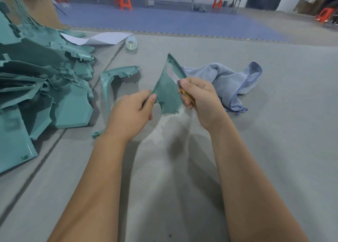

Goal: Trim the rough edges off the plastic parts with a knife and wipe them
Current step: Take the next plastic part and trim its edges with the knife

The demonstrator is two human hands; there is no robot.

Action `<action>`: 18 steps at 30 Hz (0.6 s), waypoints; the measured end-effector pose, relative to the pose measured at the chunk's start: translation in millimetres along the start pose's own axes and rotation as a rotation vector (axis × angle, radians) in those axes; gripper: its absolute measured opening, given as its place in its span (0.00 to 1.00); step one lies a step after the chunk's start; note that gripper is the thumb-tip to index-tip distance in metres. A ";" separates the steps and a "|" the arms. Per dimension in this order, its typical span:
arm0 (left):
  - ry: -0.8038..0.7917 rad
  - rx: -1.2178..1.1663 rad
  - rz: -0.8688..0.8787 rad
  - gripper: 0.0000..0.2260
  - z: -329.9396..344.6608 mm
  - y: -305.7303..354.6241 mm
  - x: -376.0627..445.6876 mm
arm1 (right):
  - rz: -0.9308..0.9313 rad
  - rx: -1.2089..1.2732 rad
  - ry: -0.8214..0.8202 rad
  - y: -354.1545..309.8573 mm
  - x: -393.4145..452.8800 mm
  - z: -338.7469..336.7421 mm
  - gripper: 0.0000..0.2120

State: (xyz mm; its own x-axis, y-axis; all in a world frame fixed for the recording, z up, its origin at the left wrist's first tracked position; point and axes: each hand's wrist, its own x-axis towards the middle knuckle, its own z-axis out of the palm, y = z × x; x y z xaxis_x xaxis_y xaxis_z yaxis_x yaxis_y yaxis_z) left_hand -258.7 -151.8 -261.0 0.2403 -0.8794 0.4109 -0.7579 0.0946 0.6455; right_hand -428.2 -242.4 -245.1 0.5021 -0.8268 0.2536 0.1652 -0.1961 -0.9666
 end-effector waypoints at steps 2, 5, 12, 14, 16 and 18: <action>0.016 0.008 0.003 0.17 2.3 0.7 -0.4 | -0.005 -0.014 -0.029 -1.8 -0.3 1.8 0.11; -0.101 -0.177 -0.092 0.04 2.3 3.1 0.6 | 0.003 -0.067 -0.085 -2.4 -1.9 5.0 0.12; -0.282 -0.249 -0.080 0.13 -11.0 0.6 -0.4 | -0.025 -0.156 0.045 1.1 -1.1 21.3 0.13; -0.236 -0.214 -0.101 0.14 -11.9 -2.1 -1.2 | -0.028 -0.148 0.042 1.2 -1.1 24.5 0.12; -0.184 -0.214 -0.115 0.13 -12.2 -2.8 -0.9 | -0.011 -0.150 -0.006 0.2 -1.8 24.9 0.13; -0.147 -0.164 -0.117 0.11 -10.6 -4.1 0.7 | 0.015 -0.149 -0.055 -1.2 -2.9 24.4 0.14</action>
State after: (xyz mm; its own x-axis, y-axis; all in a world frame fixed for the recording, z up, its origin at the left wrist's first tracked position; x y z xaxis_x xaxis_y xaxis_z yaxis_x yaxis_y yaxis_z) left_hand -249.0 -147.9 -256.5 0.2209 -0.9460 0.2372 -0.6189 0.0519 0.7837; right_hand -409.1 -226.9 -243.8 0.5498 -0.8009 0.2372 0.0314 -0.2639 -0.9640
